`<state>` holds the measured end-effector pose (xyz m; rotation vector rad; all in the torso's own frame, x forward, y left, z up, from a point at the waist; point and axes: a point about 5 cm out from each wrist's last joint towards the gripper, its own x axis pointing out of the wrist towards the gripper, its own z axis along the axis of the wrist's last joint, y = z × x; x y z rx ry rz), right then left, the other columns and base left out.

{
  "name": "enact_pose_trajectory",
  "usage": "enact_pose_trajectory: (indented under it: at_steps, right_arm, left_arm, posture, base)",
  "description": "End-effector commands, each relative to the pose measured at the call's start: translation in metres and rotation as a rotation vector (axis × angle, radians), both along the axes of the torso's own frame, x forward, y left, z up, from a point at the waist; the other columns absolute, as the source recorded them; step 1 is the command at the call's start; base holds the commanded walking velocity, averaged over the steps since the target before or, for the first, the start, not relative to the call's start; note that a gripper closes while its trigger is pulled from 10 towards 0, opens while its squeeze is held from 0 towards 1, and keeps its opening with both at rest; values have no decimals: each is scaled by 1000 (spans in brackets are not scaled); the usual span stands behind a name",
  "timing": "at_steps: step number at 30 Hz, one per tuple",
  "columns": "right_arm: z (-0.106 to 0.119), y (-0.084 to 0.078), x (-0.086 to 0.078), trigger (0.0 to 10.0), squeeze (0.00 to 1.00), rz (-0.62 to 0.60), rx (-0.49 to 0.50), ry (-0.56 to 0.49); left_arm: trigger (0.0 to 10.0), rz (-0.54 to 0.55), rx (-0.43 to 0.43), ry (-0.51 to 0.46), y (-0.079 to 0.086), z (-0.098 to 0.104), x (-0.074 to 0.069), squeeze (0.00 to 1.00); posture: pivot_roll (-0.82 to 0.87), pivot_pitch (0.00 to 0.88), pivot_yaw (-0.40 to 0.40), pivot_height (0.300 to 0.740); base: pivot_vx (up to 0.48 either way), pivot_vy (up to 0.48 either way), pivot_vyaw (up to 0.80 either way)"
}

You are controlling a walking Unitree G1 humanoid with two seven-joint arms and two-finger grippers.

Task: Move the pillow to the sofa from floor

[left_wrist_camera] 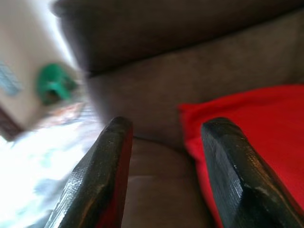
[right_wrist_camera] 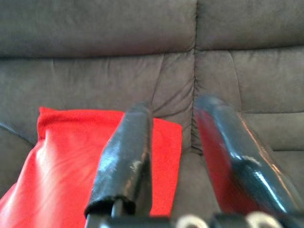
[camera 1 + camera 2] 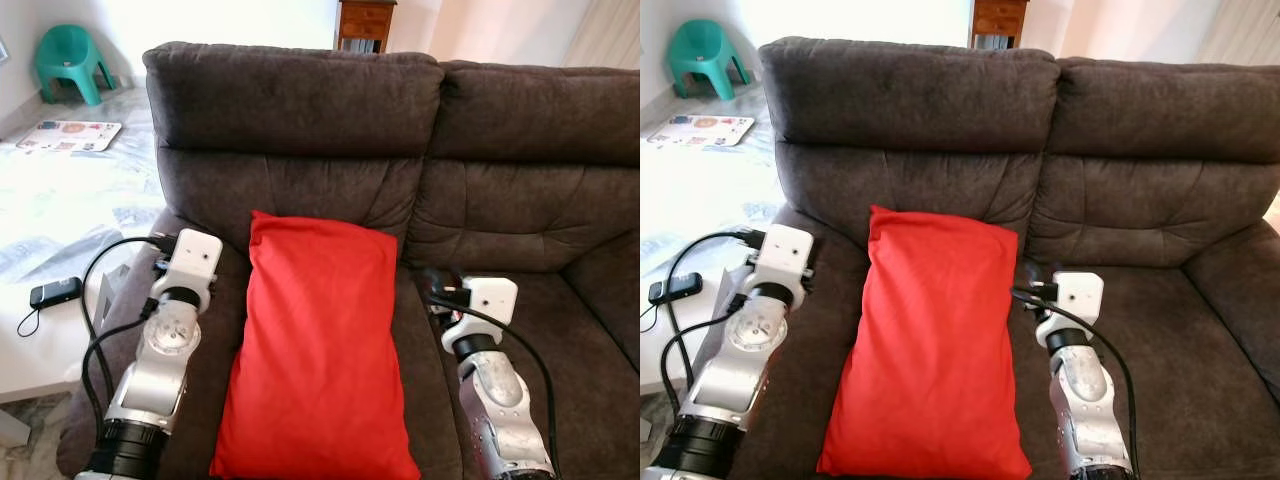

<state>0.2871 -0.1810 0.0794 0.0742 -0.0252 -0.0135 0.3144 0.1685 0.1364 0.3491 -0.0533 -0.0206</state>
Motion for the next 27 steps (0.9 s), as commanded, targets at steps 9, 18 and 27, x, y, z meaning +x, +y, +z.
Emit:
enact_pose_trajectory:
  at_steps: [9, 18, 27]
  right_arm:
    - [-33, -16, -17, 10000, 0, -107, 75, 103]
    - [-55, -11, -24, 10000, 0, -64, 94, 178]
    - [-73, -13, -30, 10000, 0, -61, 90, 255]
  left_arm:
    - [10000, -40, -136, 22, 3, -32, -16, 0]
    - [10000, 8, -255, 145, 13, -72, -28, 0]
    - [10000, 102, -238, 260, 32, -105, -40, 0]
  posture:
    - [23, 0, -67, 740]
    - [25, 0, -72, 740]
    - [33, 0, -84, 740]
  base:
    - [0, 0, 0]
    - [0, 0, 0]
    - [0, 0, 0]
